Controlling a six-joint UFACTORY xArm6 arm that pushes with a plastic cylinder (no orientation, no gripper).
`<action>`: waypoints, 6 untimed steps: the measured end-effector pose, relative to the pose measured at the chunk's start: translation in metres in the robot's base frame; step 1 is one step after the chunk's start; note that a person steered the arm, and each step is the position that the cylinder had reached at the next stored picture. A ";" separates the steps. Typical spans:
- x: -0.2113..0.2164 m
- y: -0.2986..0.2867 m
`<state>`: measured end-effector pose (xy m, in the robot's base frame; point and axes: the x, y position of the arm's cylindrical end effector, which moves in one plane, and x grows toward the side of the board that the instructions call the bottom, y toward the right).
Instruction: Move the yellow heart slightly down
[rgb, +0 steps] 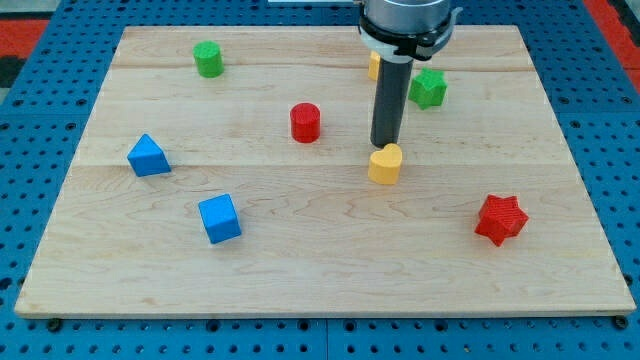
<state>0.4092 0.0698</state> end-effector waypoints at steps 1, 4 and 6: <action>0.017 -0.029; 0.007 0.019; 0.045 0.016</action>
